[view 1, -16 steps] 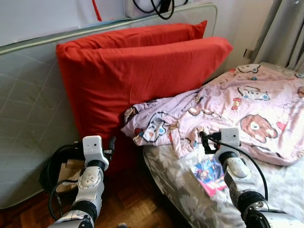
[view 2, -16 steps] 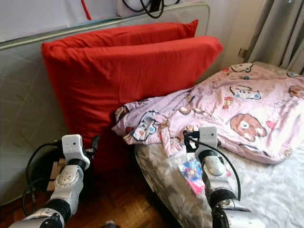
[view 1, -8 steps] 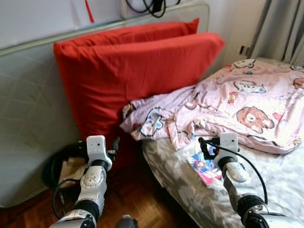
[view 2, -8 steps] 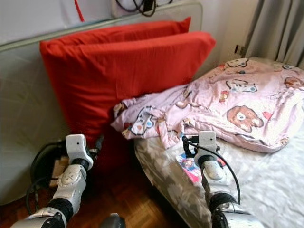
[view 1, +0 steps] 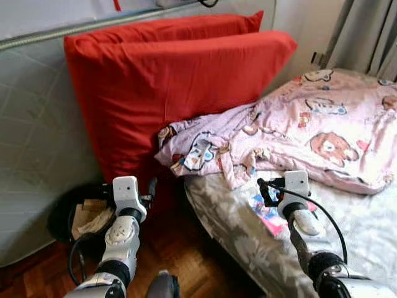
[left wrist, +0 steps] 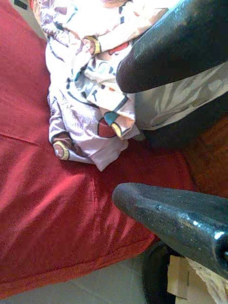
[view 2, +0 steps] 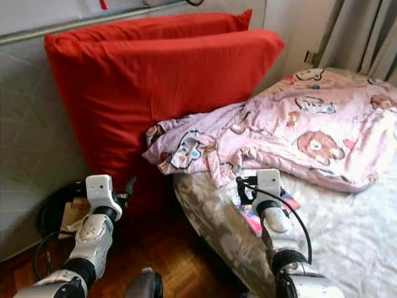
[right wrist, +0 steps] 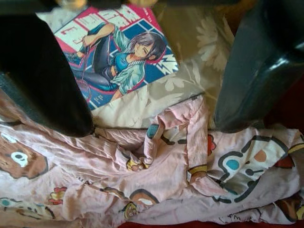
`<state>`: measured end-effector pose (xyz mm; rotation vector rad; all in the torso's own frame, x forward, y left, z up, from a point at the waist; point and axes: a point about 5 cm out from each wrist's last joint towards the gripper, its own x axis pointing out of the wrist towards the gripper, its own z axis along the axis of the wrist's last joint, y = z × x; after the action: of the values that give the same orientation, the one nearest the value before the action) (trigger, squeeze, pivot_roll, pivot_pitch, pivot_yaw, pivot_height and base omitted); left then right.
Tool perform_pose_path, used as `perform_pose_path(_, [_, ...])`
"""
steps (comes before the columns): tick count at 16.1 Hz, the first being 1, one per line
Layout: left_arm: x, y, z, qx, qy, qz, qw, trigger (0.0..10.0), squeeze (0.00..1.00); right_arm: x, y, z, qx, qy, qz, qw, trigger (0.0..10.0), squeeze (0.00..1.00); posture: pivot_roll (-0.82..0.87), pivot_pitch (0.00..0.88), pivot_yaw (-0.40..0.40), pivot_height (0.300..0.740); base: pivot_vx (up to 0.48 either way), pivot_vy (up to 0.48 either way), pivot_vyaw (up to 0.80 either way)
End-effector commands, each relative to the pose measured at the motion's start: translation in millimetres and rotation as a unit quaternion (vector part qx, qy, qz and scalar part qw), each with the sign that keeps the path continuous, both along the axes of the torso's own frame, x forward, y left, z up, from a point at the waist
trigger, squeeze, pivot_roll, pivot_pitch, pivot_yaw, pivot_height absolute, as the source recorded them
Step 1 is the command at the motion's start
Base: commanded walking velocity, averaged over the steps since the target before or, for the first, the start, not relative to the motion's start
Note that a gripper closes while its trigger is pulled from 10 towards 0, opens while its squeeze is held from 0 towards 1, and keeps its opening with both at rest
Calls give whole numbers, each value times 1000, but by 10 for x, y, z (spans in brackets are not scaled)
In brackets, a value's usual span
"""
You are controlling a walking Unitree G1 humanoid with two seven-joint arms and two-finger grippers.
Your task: Clean up the room
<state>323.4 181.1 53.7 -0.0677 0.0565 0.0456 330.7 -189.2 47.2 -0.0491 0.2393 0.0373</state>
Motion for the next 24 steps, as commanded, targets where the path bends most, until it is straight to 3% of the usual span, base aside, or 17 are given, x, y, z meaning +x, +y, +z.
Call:
perform_pose_path(1, [-11,30,-30,3,12,1,1000,10000,0,13,19,15,0,-3,2,1000,10000,0,-12,0,31,618,0,0,0])
perform_pose_path(7, [-33,-2,-103,-4,39,-11,999,10000,0,-4,28,-15,4,5,4,1000,10000,0,-15,0,36,618,0,0,0])
perform_pose_path(24, [-30,32,-106,-5,45,-15,999,10000,0,-42,6,-84,-3,28,0,1000,10000,0,-15,0,40,608,0,0,0])
